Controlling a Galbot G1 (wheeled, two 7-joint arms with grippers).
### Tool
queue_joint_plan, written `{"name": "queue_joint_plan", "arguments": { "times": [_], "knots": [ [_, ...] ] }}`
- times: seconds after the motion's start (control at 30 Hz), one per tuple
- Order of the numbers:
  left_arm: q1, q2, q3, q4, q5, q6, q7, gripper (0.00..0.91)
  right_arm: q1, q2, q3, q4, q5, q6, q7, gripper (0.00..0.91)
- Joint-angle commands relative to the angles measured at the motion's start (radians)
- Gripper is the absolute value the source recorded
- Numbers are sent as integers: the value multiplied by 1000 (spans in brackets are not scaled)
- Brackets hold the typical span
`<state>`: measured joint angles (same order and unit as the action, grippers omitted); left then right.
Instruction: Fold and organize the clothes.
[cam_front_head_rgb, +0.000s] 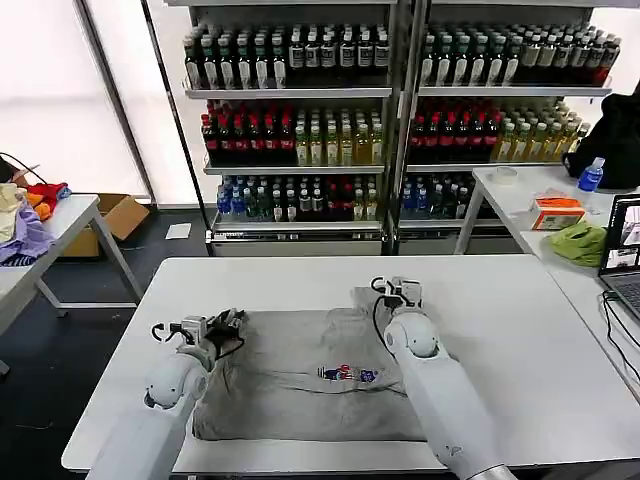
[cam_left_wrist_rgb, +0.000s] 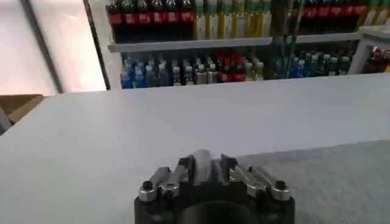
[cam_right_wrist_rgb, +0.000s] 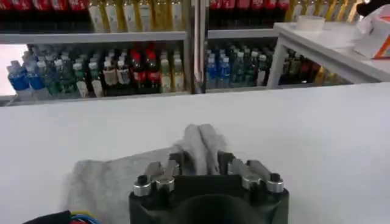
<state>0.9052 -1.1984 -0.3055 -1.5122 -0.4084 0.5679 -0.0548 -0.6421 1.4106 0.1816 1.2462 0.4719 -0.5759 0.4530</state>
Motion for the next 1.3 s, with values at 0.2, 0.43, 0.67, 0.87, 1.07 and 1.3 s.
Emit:
{"name": "queue_joint_plan", "arguments": {
  "times": [0.2,0.43,0.67,0.87,1.07,1.3],
  "knots": [
    [18,-11,-18,-42,-14,-52,-14,0,-37,-39,-3,151,23,-2,-11,0],
    [55,8,-39,-130,-24,-95,-18,0,-60,-60,13,281,29,-1,-23,0],
    [119,7,-67,-224,-23,-116,5,0,-117,-81,23,397,-15,-1,-58,0],
    [181,11,-84,-285,-16,-111,17,0,-195,-100,37,500,-11,-2,-48,0],
    [254,26,-109,-336,-6,-115,28,0,-340,-112,68,612,-3,-2,-33,0],
    [342,33,-140,-391,5,-120,43,0,-513,-135,119,753,19,-1,-26,0]
  ]
}}
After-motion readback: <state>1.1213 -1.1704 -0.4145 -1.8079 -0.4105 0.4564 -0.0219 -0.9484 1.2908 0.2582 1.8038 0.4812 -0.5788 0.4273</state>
